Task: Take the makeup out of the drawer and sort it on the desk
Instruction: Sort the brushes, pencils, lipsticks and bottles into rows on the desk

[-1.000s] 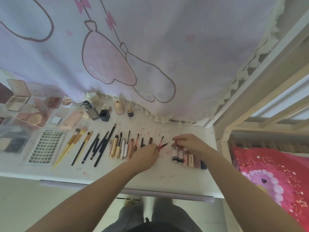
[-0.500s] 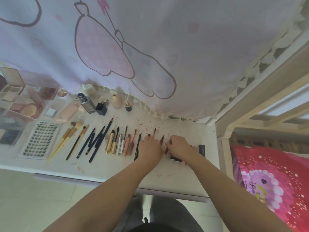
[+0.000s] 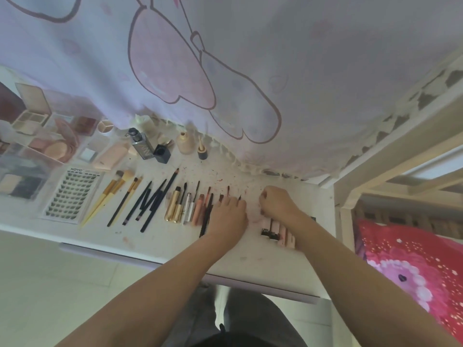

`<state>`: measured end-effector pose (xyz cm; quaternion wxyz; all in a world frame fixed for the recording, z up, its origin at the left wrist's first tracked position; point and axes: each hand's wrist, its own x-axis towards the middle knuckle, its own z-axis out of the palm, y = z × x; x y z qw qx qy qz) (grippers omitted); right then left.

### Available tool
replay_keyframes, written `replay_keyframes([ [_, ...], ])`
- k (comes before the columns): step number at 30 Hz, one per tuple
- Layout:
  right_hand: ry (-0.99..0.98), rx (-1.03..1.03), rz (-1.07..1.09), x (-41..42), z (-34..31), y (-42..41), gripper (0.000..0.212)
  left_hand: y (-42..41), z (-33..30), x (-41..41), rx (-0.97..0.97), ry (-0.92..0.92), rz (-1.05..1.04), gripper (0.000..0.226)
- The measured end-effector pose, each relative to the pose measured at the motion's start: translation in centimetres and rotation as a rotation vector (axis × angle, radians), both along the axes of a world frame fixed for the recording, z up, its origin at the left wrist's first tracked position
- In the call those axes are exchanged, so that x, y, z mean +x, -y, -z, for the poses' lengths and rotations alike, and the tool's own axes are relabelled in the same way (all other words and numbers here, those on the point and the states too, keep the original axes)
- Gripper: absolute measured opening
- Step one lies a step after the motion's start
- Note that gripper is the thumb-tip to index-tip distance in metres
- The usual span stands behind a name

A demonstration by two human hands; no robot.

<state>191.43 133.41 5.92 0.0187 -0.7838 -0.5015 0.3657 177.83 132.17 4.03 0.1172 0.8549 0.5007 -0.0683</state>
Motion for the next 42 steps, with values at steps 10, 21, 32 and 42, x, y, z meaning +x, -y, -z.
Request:
replay_keyframes([
  [10, 0.147, -0.045, -0.152, 2.6, 0.8, 1.1, 0.023, 1.8, 0.8, 4.8, -0.077, -0.048, 0.013, 0.048],
  [21, -0.404, -0.006, -0.011, 2.9, -4.0, 2.5, 0.039, 0.9, -2.3, 1.0, -0.34, 0.403, -0.033, 0.022],
  [32, -0.464, 0.024, -0.064, 2.3, -7.5, 4.2, 0.041, -0.7, -6.2, -1.8, -0.39, 0.509, 0.064, 0.027],
  [42, -0.377, 0.033, -0.118, 1.4, -9.3, 4.5, 0.034, -1.6, -7.4, -2.7, -0.342, 0.509, 0.125, 0.035],
])
